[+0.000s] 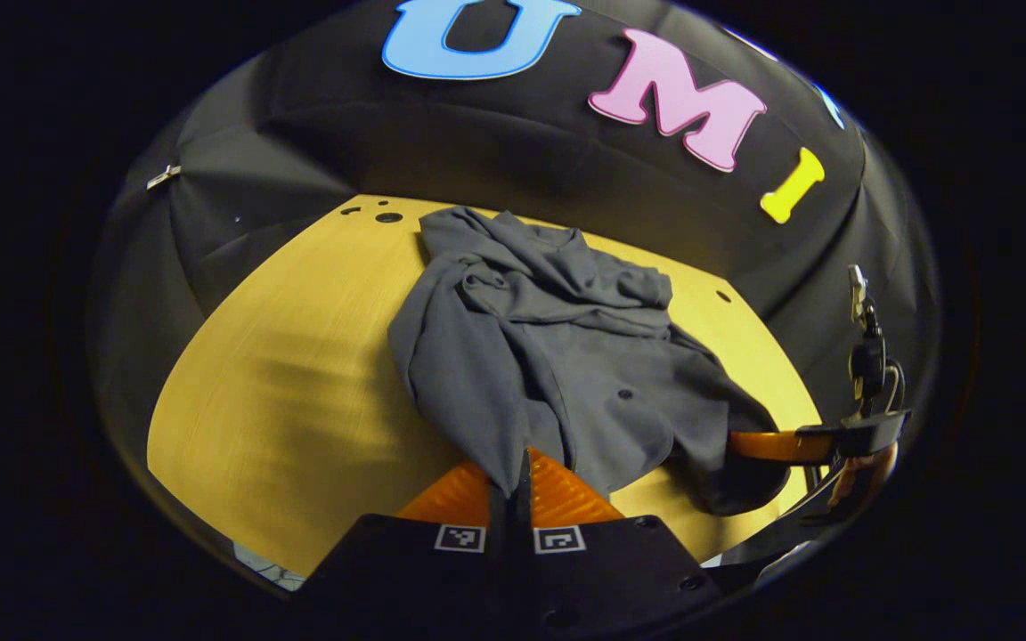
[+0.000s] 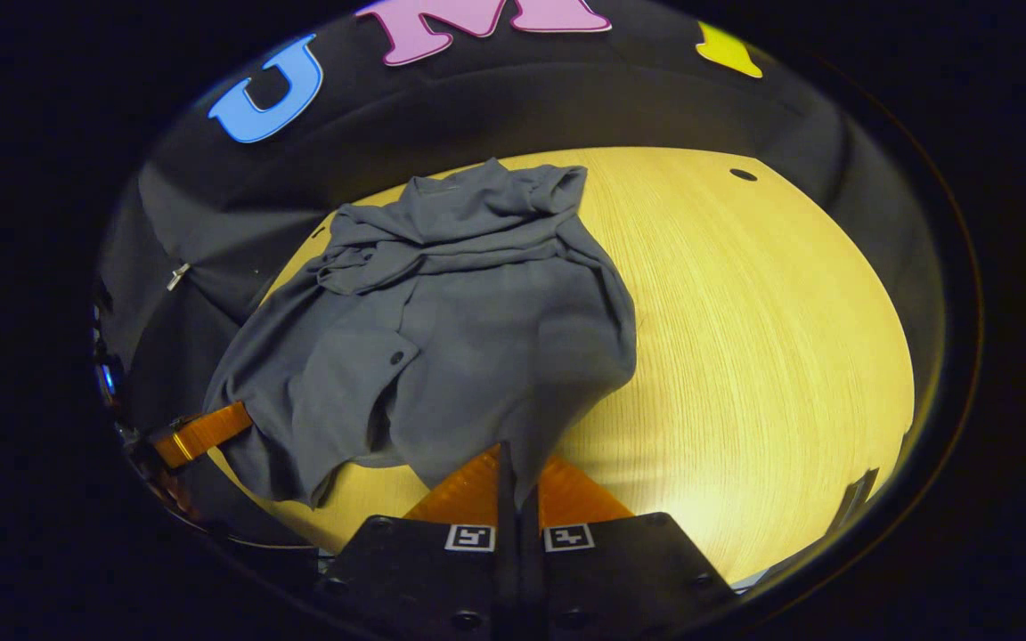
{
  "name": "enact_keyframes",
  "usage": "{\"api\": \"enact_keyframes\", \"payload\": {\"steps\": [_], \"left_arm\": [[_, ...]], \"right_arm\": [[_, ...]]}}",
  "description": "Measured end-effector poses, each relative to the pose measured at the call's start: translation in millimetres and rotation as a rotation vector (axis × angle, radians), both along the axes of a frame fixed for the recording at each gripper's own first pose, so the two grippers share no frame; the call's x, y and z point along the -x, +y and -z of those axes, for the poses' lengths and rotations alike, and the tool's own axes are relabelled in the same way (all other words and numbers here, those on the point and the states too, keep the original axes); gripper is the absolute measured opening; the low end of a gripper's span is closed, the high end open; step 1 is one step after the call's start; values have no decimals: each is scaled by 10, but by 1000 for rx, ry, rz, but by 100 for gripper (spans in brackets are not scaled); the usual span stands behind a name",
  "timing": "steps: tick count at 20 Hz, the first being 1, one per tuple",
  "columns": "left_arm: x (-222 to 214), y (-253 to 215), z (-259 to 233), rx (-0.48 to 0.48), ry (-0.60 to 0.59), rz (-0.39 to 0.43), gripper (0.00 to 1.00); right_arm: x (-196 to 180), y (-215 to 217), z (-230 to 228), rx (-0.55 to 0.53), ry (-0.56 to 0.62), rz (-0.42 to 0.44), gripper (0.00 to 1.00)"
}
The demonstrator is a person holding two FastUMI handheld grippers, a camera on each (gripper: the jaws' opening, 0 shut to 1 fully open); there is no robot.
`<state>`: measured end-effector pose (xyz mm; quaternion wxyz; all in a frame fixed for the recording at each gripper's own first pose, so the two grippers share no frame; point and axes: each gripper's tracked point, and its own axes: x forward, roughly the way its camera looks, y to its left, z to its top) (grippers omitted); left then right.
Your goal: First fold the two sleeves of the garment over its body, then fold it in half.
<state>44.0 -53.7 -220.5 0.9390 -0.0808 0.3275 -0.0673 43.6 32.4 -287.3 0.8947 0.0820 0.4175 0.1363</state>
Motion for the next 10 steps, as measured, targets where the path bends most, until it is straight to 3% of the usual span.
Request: {"api": "enact_keyframes", "payload": {"steps": [10], "left_arm": [[-209,-82,-376,32,-32,-37,5]], "right_arm": [[-421,203,-468,-79,-93,-56,5]]}}
